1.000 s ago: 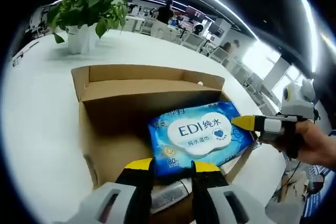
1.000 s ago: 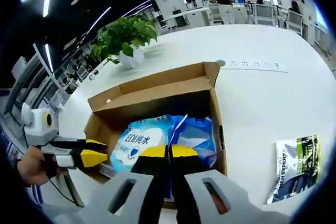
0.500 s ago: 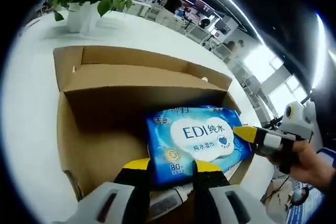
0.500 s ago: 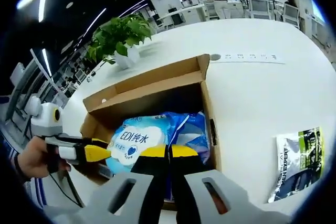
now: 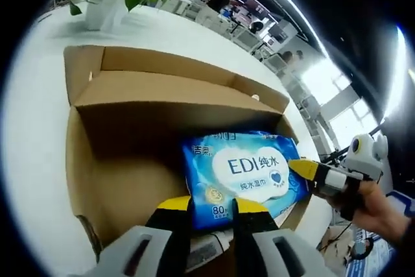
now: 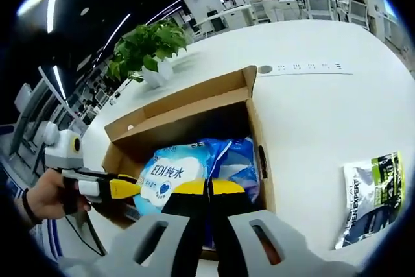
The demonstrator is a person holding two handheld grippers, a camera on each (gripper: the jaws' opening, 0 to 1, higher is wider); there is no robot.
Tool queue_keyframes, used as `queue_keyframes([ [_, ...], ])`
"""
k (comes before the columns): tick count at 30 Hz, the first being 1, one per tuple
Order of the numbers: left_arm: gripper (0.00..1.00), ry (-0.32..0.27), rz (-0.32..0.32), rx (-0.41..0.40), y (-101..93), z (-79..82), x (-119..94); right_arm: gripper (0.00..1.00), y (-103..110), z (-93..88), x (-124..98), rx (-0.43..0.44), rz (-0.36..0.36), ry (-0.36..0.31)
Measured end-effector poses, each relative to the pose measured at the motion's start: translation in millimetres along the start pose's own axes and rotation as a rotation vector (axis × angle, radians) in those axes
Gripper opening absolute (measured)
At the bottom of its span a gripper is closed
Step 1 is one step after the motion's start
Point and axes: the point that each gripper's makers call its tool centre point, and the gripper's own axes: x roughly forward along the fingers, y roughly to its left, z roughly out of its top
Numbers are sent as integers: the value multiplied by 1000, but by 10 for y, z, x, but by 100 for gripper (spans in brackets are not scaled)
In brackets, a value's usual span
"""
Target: Operate the shoe box by opening the lid, removing the specified soft item, and placing it in the target area until the item is outside and the box remains undamaged.
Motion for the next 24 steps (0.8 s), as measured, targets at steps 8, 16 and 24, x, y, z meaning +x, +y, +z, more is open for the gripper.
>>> queue_keyframes([
  [8, 16, -14, -44, -35, -17, 24, -24, 0, -7, 8, -6, 35, 5, -13],
  [16, 5, 17, -11, -17, -29, -79, 6, 0, -5, -21, -52, 55, 12, -20],
  [24, 2, 0, 7, 56, -52, -46, -106, 0, 85, 28, -115, 82, 49, -48],
])
